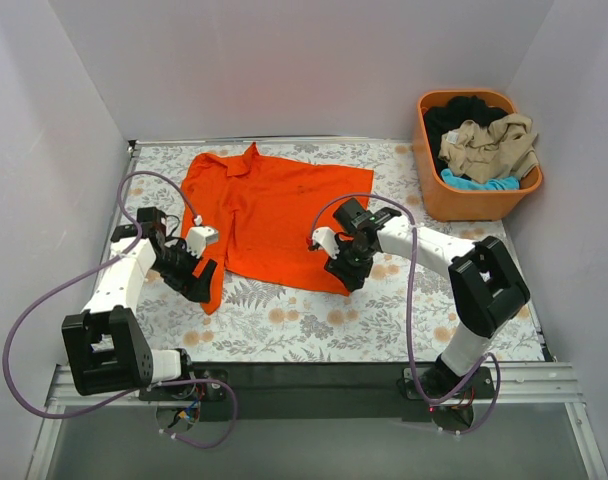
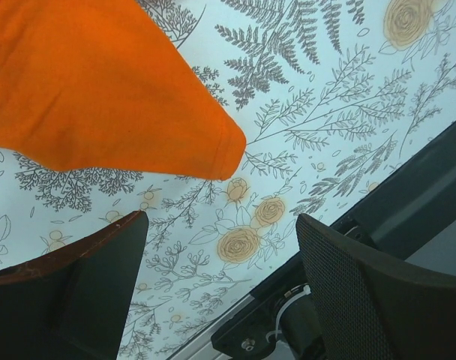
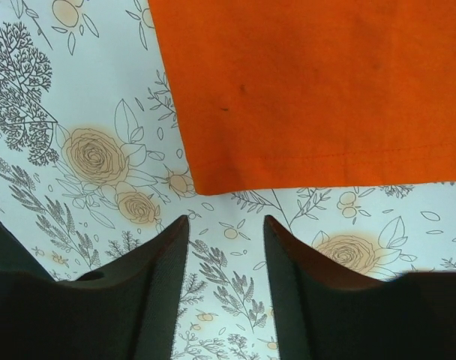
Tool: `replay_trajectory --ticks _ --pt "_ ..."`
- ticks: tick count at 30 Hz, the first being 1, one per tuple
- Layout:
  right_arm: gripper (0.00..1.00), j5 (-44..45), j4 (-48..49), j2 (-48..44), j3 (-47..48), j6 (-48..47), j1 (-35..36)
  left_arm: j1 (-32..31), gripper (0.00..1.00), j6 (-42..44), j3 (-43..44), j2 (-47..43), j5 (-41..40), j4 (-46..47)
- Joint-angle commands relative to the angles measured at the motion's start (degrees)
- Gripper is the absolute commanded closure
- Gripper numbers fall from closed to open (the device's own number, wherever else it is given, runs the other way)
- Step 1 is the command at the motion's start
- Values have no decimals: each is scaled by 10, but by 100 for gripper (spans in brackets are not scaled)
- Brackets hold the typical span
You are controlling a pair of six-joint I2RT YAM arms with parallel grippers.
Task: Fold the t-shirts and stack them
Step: Flatten the tshirt out
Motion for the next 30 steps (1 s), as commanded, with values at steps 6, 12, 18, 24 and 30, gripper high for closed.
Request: replay_trajectory --ticks 6,12,18,24,30 --pt "61 41 40 26 -2 19 58 4 25 18 -3 2 0 11" --pt "59 67 58 69 -10 13 70 3 21 17 -18 3 -25 28" --pt "86 119 78 81 -45 0 75 3 24 1 -20 33 -65 76" --pt "99 160 78 25 -77 -9 40 -4 34 -2 -35 63 -79 118" --pt "99 171 61 -19 -81 -30 -9 -11 62 -48 -54 123 -138 209"
